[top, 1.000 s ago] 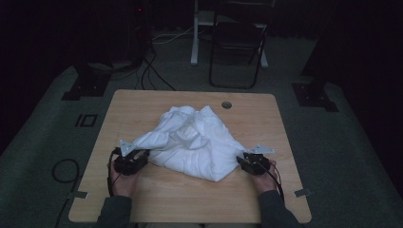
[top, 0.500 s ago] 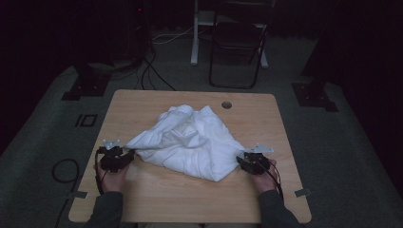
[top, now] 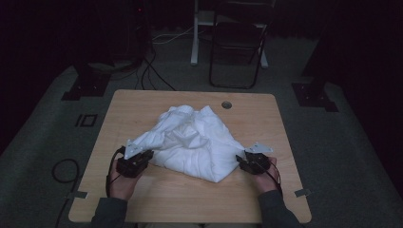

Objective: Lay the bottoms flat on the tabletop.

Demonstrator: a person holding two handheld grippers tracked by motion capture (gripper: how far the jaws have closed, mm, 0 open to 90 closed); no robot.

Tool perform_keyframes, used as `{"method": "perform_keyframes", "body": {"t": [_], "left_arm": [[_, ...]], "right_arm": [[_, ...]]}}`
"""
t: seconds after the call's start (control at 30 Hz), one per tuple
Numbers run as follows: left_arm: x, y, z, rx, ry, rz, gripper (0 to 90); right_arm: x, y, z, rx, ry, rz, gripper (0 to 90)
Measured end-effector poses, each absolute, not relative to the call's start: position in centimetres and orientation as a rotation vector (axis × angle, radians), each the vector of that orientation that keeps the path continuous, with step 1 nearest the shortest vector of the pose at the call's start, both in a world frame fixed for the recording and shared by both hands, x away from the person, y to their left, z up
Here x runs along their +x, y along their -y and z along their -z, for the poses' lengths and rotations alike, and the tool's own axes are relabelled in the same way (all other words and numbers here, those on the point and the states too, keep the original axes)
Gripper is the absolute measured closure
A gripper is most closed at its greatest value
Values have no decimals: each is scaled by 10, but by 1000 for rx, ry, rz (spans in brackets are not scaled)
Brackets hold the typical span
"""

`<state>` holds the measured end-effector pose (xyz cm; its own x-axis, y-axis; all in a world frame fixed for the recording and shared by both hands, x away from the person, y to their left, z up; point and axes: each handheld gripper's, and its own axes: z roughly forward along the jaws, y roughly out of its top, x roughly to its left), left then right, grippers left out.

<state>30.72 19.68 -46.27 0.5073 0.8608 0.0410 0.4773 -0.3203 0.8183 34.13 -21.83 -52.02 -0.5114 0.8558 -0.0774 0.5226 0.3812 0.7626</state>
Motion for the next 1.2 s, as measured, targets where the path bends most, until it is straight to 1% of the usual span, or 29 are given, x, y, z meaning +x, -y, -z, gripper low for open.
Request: {"method": "perform_keyframes", "body": {"t": [0.07, 0.1, 0.13, 0.23, 0.33, 0.43, 0.5, 0.67, 0.73, 0.83, 1.0, 1.2], "left_arm": [[319, -194, 458, 1941, -1107, -650, 786], [319, -194, 458, 1941, -1107, -650, 779], [333, -200, 455, 1893, -1169, -684, 773], [356, -218, 460, 1818, -1311, -707, 784], [372, -240, 472, 1756, -1477, -716, 792], [377, -258, 485, 1726, -1597, -706, 792], [379, -267, 494, 1730, -1647, -687, 791], [377, -276, 508, 1757, -1707, -664, 771], [377, -281, 510, 1741, -1740, -645, 766], [373, -283, 508, 1724, -1723, -634, 730], [362, -274, 489, 1722, -1628, -655, 670], [359, -255, 467, 1737, -1517, -664, 554]], "right_arm": [[340, 214, 519, 1167, -2194, -959, 539], [340, 213, 519, 1152, -2201, -956, 539], [340, 211, 520, 1144, -2208, -954, 538], [339, 209, 521, 1133, -2216, -952, 535], [339, 209, 522, 1135, -2223, -945, 530], [340, 210, 525, 1144, -2226, -934, 523], [341, 210, 526, 1150, -2227, -929, 518], [341, 210, 525, 1146, -2220, -928, 495], [341, 210, 524, 1155, -2215, -930, 487], [341, 211, 524, 1157, -2214, -931, 478], [344, 214, 525, 1179, -2204, -925, 441], [348, 214, 525, 1201, -2189, -914, 379]]}}
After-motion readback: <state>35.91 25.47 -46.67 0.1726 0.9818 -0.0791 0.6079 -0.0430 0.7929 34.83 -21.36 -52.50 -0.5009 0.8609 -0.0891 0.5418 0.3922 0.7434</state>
